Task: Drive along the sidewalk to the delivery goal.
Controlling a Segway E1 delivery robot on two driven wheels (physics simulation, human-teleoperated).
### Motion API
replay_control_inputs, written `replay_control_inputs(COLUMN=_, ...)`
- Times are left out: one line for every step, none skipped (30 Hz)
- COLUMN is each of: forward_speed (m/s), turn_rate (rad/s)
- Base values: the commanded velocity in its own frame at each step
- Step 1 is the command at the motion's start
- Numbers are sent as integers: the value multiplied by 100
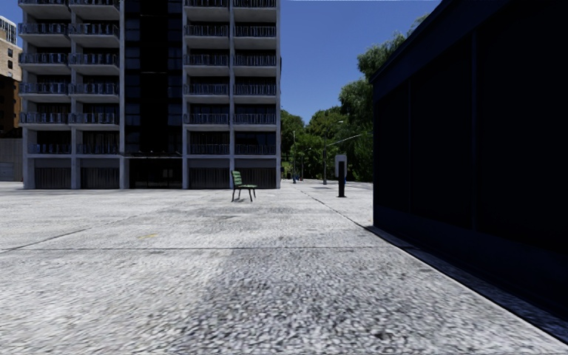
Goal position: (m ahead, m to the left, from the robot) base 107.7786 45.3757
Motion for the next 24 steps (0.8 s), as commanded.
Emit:
replay_control_inputs(forward_speed=200, turn_rate=0)
replay_control_inputs(forward_speed=200, turn_rate=0)
replay_control_inputs(forward_speed=200, turn_rate=0)
replay_control_inputs(forward_speed=200, turn_rate=0)
replay_control_inputs(forward_speed=200, turn_rate=0)
replay_control_inputs(forward_speed=200, turn_rate=0)
replay_control_inputs(forward_speed=200, turn_rate=0)
replay_control_inputs(forward_speed=200, turn_rate=0)
replay_control_inputs(forward_speed=200, turn_rate=0)
replay_control_inputs(forward_speed=200, turn_rate=0)
replay_control_inputs(forward_speed=200, turn_rate=0)
replay_control_inputs(forward_speed=200, turn_rate=0)
replay_control_inputs(forward_speed=200, turn_rate=0)
replay_control_inputs(forward_speed=200, turn_rate=0)
replay_control_inputs(forward_speed=200, turn_rate=0)
replay_control_inputs(forward_speed=200, turn_rate=0)
replay_control_inputs(forward_speed=200, turn_rate=0)
replay_control_inputs(forward_speed=200, turn_rate=0)
replay_control_inputs(forward_speed=200, turn_rate=0)
replay_control_inputs(forward_speed=200, turn_rate=0)
replay_control_inputs(forward_speed=200, turn_rate=0)
replay_control_inputs(forward_speed=200, turn_rate=0)
replay_control_inputs(forward_speed=200, turn_rate=0)
replay_control_inputs(forward_speed=200, turn_rate=0)
